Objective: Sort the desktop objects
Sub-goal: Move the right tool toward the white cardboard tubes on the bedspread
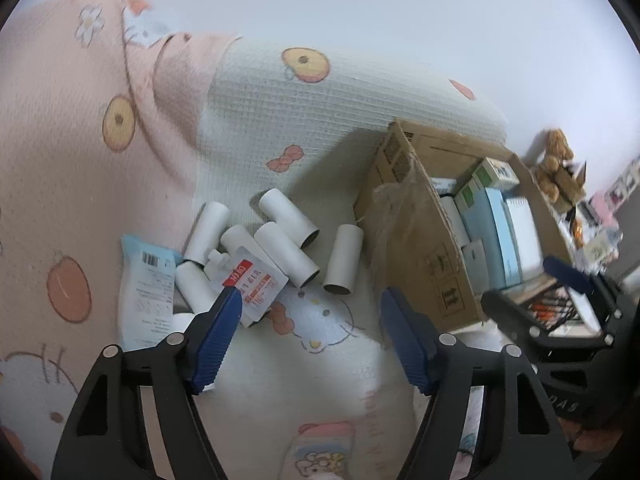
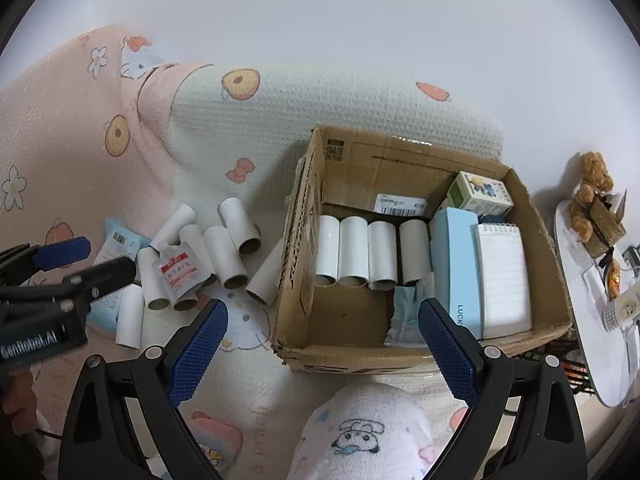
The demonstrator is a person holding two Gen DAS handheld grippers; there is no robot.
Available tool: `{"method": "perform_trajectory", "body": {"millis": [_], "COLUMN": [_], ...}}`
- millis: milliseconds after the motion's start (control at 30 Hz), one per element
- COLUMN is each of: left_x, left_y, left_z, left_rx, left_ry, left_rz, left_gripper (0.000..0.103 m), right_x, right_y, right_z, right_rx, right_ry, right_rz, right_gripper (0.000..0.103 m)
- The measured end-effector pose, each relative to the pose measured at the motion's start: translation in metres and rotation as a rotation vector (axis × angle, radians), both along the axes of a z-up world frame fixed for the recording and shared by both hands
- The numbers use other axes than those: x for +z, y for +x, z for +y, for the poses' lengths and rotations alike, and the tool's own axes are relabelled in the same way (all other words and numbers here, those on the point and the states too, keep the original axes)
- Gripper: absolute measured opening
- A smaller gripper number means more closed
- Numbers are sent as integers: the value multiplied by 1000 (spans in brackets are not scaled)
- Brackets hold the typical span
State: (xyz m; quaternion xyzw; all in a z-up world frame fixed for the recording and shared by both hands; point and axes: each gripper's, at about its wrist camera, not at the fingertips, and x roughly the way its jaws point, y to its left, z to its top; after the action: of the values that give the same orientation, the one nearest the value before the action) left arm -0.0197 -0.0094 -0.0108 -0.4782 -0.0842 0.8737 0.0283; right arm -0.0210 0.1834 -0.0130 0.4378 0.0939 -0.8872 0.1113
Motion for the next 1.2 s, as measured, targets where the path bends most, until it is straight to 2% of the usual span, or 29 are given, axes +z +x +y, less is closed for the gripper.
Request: {"method": "perform_trajectory", "body": {"millis": [100,233,333,433,700,833,967,1067,1200], "left_x": [-4,-12,-23,-32,-45,-56,-69,-73,-76], "left_y": [-2,-4,-3,2,33,48,61,70,83], "left_z": [-12,-35,-56,-70,-87,-96,-103,-105,-106], "left_rx": [54,179,260,301,334,353,353,364,377], "left_ry": [48,59,94,112,20,-18,-22,-43,-91], "left_rz": [10,39,28,20,45,40,27,47,66], "left_gripper": [72,65,61,60,60,60,60,60,60], "right_x": [-3,-8,-8,-8,-28,-35,-41,-54,-75], "right_y": [-4,-6,-3,-1,18,25,40,45,41], "right_z": [-3,-8,-15,-23,-54,-65,-84,-98,-108], "right_rx": [15,32,63,95,232,309,433,485,490], "right_ry": [4,-13,-36,-58,-27,-105,-157,-158,-183], "right_rz": [-9,-11,1,14,20,17,102,122,41], "right_gripper": [96,96,96,96,96,96,96,96,96]}}
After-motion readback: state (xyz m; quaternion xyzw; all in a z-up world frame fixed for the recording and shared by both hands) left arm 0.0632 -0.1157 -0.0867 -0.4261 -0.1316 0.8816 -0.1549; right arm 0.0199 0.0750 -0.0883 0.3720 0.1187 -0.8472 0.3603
